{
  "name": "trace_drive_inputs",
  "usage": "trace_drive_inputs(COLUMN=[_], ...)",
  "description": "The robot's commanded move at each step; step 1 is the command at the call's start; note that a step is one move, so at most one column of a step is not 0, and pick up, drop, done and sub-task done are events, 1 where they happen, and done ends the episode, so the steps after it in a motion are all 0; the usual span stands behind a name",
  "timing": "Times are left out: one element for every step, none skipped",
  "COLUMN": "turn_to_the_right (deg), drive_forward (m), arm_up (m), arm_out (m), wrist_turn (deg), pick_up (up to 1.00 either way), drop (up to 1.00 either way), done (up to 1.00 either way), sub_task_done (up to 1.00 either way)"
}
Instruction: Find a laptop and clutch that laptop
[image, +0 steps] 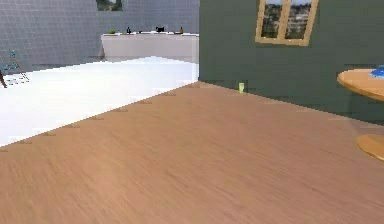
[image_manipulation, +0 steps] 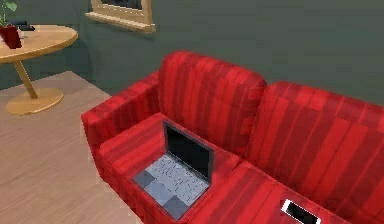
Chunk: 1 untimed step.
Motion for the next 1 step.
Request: trace_drive_inputs(turn_to_the_right=[0.0], drive_forward=[0.00], arm_up=[0.00], arm_out=[0.20], wrist_turn=[0.0], pick_up=[0.00], drop=[0.00], done=[0.00], sub_task_done=[0.00])
